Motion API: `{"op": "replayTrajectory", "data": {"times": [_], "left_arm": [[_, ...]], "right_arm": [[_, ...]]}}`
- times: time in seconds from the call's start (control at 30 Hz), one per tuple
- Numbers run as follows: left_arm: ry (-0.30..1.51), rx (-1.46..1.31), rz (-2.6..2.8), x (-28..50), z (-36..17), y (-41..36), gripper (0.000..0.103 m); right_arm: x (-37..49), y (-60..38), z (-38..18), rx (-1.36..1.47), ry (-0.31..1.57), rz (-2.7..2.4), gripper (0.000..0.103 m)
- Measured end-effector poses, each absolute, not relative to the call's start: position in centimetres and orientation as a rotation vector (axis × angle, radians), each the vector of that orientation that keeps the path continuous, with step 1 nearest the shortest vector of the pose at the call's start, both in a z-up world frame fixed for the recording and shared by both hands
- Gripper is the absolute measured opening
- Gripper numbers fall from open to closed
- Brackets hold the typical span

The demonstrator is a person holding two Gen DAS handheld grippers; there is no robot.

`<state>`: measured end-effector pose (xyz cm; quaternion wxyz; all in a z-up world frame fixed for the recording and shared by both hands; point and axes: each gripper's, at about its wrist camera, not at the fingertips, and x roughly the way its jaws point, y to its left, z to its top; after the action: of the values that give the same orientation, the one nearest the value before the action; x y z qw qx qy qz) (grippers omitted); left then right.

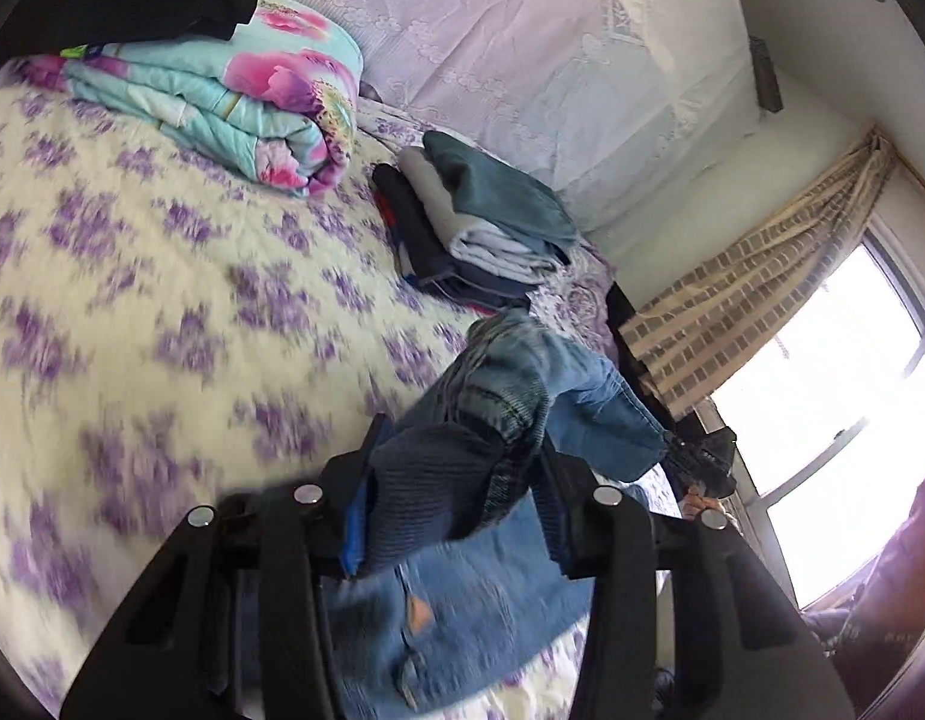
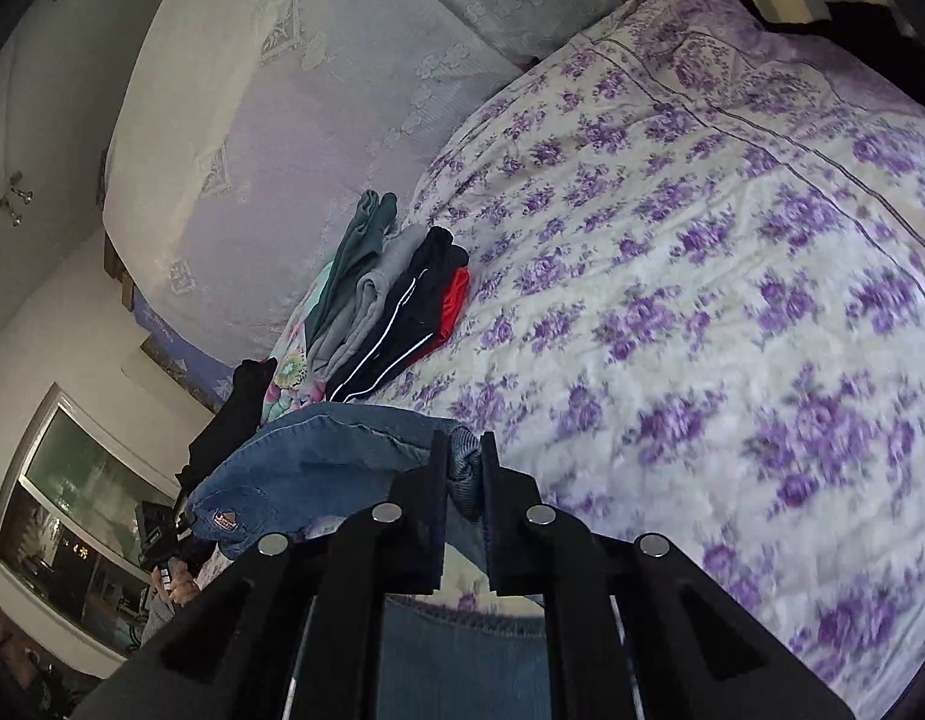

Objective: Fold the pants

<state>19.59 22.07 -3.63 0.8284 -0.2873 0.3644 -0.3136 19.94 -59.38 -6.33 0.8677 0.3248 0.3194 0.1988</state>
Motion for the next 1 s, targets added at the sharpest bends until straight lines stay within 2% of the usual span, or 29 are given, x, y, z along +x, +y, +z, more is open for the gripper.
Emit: {"op": "replayTrajectory", "data": {"times": [0.27, 0.4, 0.53, 0.6, 0.77, 1.0], "left_arm": [[0.809, -0.713, -0.648, 11.3, -8.2, 23.6, 0.036], [0.851, -0.725, -0.665, 10.0, -9.7, 23.6, 0.038], [0.947, -0.656, -0.64, 8.8, -10.4, 23.1, 0.041], [0.961, -0.621, -0.625, 8.0, -10.0, 22.9, 0.042], [0.959, -0.492, -0.523, 6.2, -8.5, 21.7, 0.044], [0.881, -0.46, -0.446, 6.9, -7.1, 21.7, 0.045]], "right_arm": [[10.1, -60.9, -9.3, 0.673, 0.625, 0.398, 0.01], [7.2, -60.2, -11.1, 0.607, 0.688, 0.366, 0.025], [4.6, -61.7, -12.5, 0.707, 0.657, 0.315, 0.031], [3.8, -62.4, -12.8, 0.755, 0.635, 0.292, 0.041], [3.1, -62.0, -13.5, 0.837, 0.632, 0.302, 0.042], [3.5, -59.1, -14.8, 0.992, 0.653, 0.301, 0.043]]}}
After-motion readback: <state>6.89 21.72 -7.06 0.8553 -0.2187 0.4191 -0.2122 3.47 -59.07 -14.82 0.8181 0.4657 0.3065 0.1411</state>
